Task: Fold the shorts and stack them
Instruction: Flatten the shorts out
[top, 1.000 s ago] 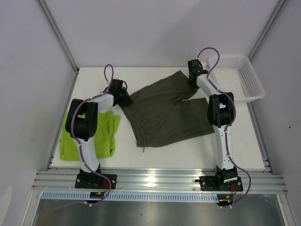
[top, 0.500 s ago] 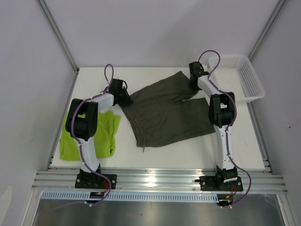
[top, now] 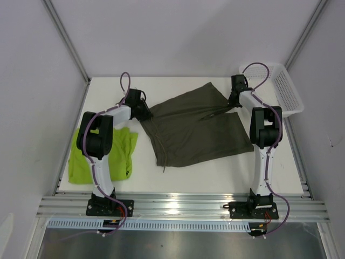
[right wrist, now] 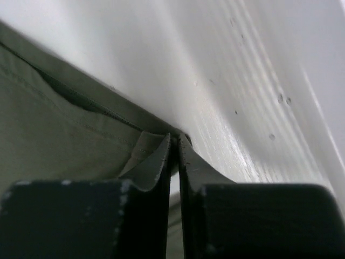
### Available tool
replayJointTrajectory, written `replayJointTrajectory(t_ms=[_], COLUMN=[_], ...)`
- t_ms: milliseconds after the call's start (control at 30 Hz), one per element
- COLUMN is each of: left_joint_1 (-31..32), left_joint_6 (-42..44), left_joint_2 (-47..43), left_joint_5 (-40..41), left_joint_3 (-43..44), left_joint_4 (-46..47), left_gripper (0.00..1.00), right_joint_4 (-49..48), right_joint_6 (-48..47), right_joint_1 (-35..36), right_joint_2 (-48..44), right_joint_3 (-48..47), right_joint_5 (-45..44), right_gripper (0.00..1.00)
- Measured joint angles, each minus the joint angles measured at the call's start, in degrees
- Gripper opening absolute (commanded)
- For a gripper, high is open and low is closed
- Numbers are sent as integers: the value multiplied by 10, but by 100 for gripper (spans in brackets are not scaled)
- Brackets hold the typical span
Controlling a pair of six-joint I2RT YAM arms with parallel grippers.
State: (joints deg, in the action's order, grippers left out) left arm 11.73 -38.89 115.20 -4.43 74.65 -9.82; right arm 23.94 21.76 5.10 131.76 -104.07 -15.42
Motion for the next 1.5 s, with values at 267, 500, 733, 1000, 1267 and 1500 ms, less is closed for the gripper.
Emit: replayJointTrajectory(t_ms=[267, 500, 733, 1000, 1267, 1500], left_joint_1=[-2, -6, -6, 12, 71, 189], left_joint_6=[10, 25, 45, 44, 24, -34], left_joint_2=[10, 19, -18, -173, -304, -442], left_joint_5=[-3, -7, -15, -4, 28, 63], left_joint_3=[20, 39, 26, -98, -180, -303], left_joint_4=[-17, -33, -49, -54, -61, -60], left_gripper=[35, 46, 88, 94, 97, 95], right_joint_4=[-30, -40, -43, -42, -19, -27], right_joint_6=[4, 5, 24, 87, 151, 211], right_joint_1=[0, 1, 10, 11, -28, -56], right_joint_2=[-43, -139, -271, -448, -571, -578], right_joint_3=[75, 156, 244, 460, 605, 659], right_joint_5=[-30, -24, -4, 27, 49, 96], right_gripper=[42, 42, 47, 45, 40, 36])
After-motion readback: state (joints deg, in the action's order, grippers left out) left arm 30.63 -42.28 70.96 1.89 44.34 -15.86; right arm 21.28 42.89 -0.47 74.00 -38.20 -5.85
